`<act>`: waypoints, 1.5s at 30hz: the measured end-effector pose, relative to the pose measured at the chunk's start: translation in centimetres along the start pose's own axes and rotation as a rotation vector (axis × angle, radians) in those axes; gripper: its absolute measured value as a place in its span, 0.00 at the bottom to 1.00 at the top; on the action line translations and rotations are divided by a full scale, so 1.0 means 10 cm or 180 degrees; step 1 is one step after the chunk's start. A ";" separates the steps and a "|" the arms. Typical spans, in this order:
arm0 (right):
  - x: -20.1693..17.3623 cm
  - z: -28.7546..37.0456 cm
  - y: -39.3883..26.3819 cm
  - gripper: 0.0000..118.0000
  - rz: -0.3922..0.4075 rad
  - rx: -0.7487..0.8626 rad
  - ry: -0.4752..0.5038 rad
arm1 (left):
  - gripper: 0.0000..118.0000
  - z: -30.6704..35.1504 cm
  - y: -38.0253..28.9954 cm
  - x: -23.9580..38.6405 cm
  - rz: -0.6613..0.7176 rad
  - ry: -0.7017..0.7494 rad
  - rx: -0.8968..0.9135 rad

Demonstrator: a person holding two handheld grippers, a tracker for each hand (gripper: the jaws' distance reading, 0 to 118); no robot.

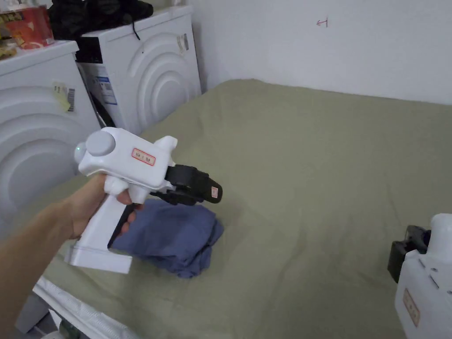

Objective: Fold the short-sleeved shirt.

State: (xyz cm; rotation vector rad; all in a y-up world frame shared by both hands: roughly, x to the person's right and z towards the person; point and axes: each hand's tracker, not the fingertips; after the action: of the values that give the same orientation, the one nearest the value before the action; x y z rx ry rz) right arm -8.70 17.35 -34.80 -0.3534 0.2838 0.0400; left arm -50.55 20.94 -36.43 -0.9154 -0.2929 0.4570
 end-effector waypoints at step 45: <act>2.34 1.24 0.35 0.01 -0.0051 0.0565 -0.0927 | 0.01 -1.17 -1.35 4.02 -0.1503 0.1071 0.2281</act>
State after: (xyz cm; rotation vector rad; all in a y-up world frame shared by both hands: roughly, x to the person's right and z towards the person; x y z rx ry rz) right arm 16.79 24.68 -31.39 -0.1700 -0.0043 0.0495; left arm -7.29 25.77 -30.27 -0.1934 -0.0186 -0.0475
